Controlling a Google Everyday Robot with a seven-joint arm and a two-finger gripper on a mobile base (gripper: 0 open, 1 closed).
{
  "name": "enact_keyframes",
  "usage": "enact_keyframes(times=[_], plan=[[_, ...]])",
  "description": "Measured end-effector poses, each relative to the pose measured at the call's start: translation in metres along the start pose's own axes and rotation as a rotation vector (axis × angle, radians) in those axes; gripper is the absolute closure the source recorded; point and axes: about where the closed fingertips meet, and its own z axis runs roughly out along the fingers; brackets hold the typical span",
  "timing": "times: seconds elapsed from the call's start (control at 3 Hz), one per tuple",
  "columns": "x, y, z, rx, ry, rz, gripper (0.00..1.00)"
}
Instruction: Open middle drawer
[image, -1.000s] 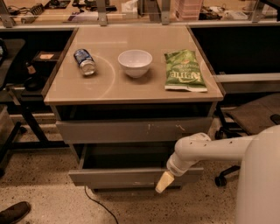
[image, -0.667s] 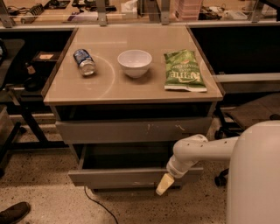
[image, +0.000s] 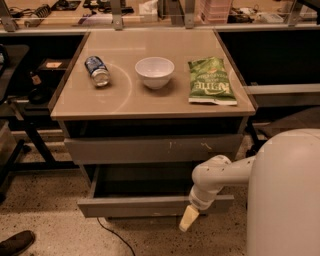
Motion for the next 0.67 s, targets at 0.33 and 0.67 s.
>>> enact_keyframes(times=[0.33,0.67], plan=[[0.020,0.023,-0.030,0.045,-0.012,0.019,0.00],[0.050,0.047,-0.057,0.072,-0.055,0.024,0.00]])
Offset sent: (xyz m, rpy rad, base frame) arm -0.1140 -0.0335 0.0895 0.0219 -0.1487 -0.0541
